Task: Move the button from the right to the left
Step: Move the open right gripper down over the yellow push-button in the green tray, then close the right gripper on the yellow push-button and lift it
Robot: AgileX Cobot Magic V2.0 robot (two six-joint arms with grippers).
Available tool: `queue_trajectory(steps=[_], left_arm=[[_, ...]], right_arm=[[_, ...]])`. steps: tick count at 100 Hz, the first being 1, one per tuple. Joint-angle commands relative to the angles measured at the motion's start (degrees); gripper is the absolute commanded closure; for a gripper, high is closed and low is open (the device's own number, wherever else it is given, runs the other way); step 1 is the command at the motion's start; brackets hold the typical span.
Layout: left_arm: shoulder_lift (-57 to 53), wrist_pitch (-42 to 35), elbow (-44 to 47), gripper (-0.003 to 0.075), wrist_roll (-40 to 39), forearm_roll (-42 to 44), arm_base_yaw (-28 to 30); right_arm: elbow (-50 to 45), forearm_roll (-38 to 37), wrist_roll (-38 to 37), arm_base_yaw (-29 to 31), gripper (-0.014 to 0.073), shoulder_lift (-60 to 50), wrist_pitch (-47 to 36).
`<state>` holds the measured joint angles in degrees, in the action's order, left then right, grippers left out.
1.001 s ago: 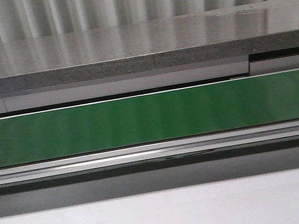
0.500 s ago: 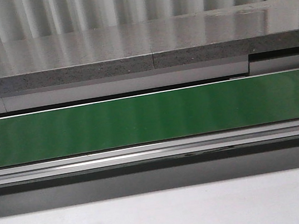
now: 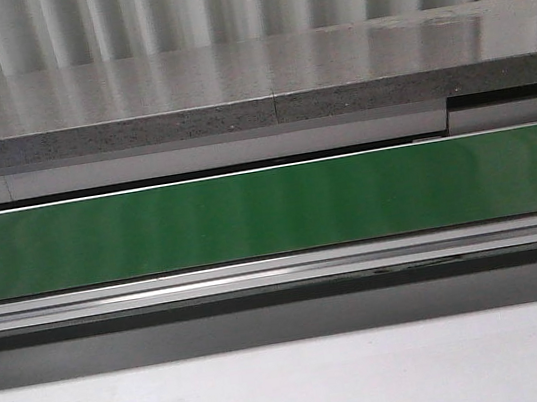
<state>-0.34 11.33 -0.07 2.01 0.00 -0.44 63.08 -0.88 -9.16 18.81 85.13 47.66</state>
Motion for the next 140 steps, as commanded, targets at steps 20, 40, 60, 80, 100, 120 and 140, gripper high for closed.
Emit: queue_trajectory(steps=[20, 40, 60, 80, 100, 120, 140], left_arm=[[-1.89, -4.48, 1.35, 0.074, -0.55, -0.54, 0.01], [-1.89, -4.48, 1.35, 0.074, -0.55, -0.54, 0.01], [-1.89, -4.48, 1.35, 0.074, -0.55, -0.54, 0.01], [-1.89, -4.48, 1.35, 0.074, -0.55, -0.54, 0.01], [-1.89, -4.48, 1.35, 0.074, -0.55, -0.54, 0.01], [-1.89, -4.48, 1.35, 0.074, -0.55, -0.54, 0.01], [-1.89, -4.48, 1.35, 0.074, -0.55, -0.54, 0.01]], right_arm=[[4.86, -0.22, -1.31, 8.49, 0.0065, 4.42, 1.74], [4.98, -0.53, -1.25, 11.25, 0.0065, 8.51, 0.76], [5.55, -0.47, -1.25, 11.33, 0.0065, 15.19, 0.21], [8.87, -0.47, -1.09, 11.33, 0.0065, 20.22, -0.13], [12.36, -0.53, 0.7, 11.33, 0.0125, 22.89, 0.18], [13.61, -0.47, 1.78, 11.33, 0.0452, 24.28, 1.74], [13.61, 0.88, 1.78, 10.86, 0.0461, 20.44, 1.71]])
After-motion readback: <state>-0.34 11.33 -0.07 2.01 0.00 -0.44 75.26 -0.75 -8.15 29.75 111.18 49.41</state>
